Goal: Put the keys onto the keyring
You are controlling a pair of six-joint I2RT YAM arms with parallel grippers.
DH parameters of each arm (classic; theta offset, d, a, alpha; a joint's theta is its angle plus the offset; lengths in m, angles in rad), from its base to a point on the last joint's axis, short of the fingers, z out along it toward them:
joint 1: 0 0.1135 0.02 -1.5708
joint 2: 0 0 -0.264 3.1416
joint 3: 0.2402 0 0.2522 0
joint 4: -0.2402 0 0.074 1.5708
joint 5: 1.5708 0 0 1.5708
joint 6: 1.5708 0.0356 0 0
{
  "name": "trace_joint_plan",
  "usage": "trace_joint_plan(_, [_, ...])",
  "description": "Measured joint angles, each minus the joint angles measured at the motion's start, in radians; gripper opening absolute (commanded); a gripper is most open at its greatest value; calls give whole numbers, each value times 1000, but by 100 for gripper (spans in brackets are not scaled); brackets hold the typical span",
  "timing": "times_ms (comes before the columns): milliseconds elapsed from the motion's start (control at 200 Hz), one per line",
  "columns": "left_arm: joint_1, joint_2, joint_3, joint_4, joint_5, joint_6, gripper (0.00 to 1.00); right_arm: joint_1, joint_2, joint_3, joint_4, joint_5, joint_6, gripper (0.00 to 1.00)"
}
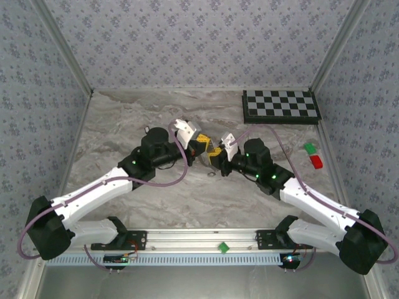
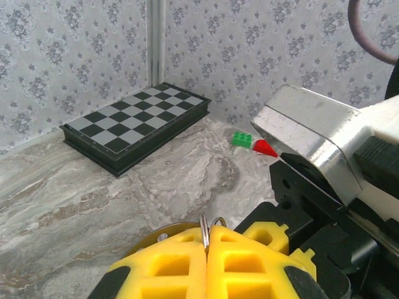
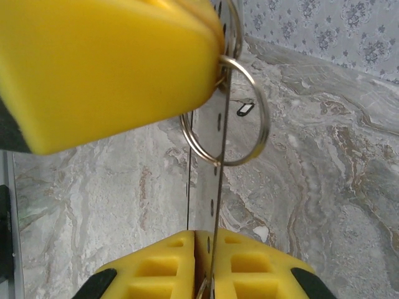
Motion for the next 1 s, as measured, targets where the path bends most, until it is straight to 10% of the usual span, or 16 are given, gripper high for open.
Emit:
trace_joint_plan(925, [-93,-11,-39,69,-255,155,0,32,31,92,-135,106,12,0])
trace_joint_plan(999, [-93,-12,-39,69,-254,155,0,31,31,92,-135,98,12,15])
